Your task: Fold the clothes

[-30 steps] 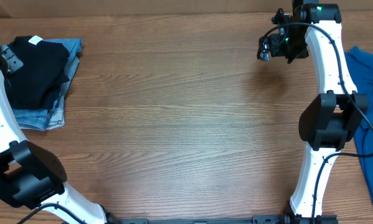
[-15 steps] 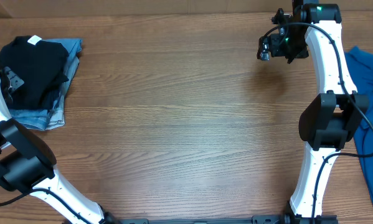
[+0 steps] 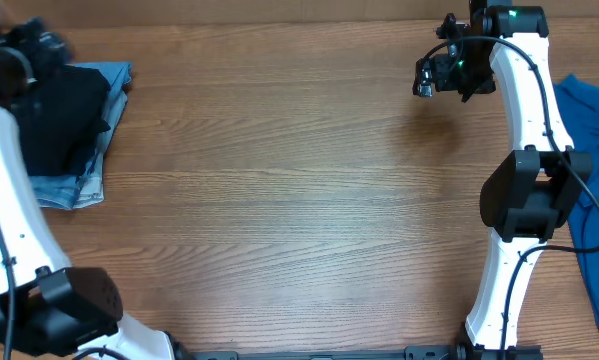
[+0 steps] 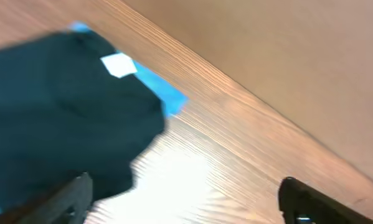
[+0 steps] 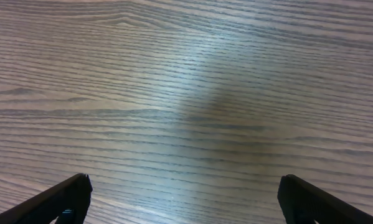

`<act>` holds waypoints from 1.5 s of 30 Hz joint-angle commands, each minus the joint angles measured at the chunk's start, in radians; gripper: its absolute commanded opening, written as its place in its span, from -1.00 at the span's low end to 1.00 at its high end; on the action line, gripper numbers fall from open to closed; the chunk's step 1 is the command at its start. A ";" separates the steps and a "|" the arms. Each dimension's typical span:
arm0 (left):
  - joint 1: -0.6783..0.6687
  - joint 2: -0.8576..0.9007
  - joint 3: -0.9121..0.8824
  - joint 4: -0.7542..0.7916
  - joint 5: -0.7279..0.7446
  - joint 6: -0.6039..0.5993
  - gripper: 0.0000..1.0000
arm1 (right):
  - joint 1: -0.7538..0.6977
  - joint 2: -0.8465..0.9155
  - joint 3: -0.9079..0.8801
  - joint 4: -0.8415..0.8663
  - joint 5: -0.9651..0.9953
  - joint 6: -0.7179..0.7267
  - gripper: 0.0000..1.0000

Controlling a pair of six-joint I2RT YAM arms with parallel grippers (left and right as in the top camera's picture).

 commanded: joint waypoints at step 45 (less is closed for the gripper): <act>-0.077 0.028 -0.004 0.001 0.047 -0.034 1.00 | 0.236 -1.021 0.006 0.003 0.006 -0.004 1.00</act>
